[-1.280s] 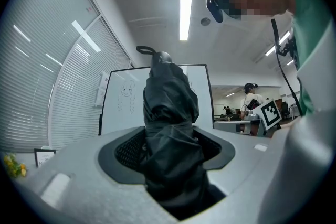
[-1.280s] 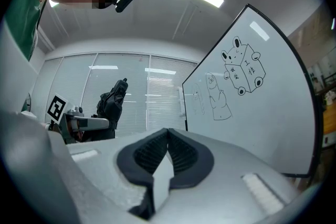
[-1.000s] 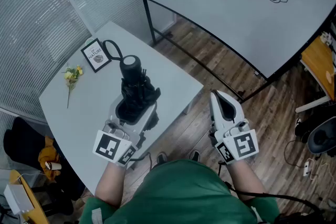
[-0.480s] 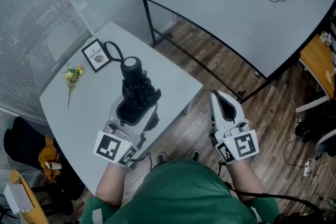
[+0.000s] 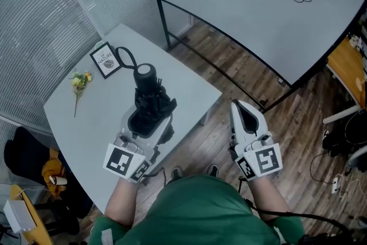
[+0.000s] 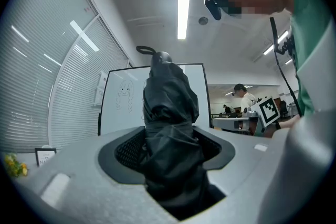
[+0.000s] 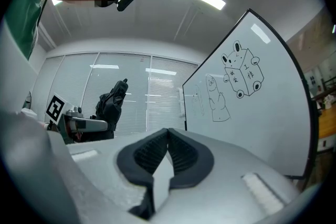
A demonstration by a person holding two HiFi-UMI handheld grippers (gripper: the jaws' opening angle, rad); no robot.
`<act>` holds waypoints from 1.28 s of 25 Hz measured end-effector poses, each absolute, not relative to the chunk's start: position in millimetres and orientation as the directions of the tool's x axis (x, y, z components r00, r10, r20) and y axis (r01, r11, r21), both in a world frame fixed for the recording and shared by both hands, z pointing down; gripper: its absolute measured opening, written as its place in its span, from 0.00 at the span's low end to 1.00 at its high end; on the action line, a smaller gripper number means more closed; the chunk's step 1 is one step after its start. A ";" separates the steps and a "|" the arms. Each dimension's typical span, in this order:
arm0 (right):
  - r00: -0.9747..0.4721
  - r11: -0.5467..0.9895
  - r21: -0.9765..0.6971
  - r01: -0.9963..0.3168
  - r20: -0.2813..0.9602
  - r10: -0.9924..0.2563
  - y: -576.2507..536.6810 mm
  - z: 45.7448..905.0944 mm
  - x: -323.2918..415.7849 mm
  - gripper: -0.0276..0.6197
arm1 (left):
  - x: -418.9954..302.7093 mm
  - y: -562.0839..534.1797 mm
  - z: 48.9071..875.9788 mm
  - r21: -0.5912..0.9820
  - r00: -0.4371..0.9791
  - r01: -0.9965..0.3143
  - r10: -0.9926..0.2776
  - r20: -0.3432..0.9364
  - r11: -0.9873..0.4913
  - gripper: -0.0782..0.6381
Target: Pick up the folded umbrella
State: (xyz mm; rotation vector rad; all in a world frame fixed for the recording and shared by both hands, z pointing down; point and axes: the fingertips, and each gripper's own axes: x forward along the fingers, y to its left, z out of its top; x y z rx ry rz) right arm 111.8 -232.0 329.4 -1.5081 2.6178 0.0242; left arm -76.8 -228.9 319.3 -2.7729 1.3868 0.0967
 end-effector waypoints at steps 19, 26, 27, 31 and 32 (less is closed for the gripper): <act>-0.510 0.517 -0.030 -0.855 -0.122 -0.851 -226.5 326.2 102.9 0.05 | -81.8 -230.5 323.1 0.002 0.605 -0.795 -0.793 -0.068 -0.607 0.50; -0.518 0.525 -0.025 -0.851 -0.128 -0.846 -226.7 324.2 96.5 0.05 | -83.5 -231.4 326.4 0.009 0.612 -0.789 -0.788 -0.065 -0.614 0.50; -0.517 0.524 -0.024 -0.851 -0.129 -0.846 -226.8 324.0 96.0 0.05 | -83.6 -231.5 326.8 0.008 0.614 -0.788 -0.787 -0.064 -0.615 0.50; -0.518 0.524 -0.022 -0.851 -0.125 -0.846 -228.9 324.4 94.7 0.05 | -84.6 -235.1 326.7 0.008 0.615 -0.787 -0.786 -0.064 -0.617 0.50; -0.519 0.525 -0.023 -0.851 -0.124 -0.846 -229.9 324.8 94.4 0.05 | -84.9 -236.5 326.5 0.008 0.615 -0.787 -0.786 -0.065 -0.617 0.51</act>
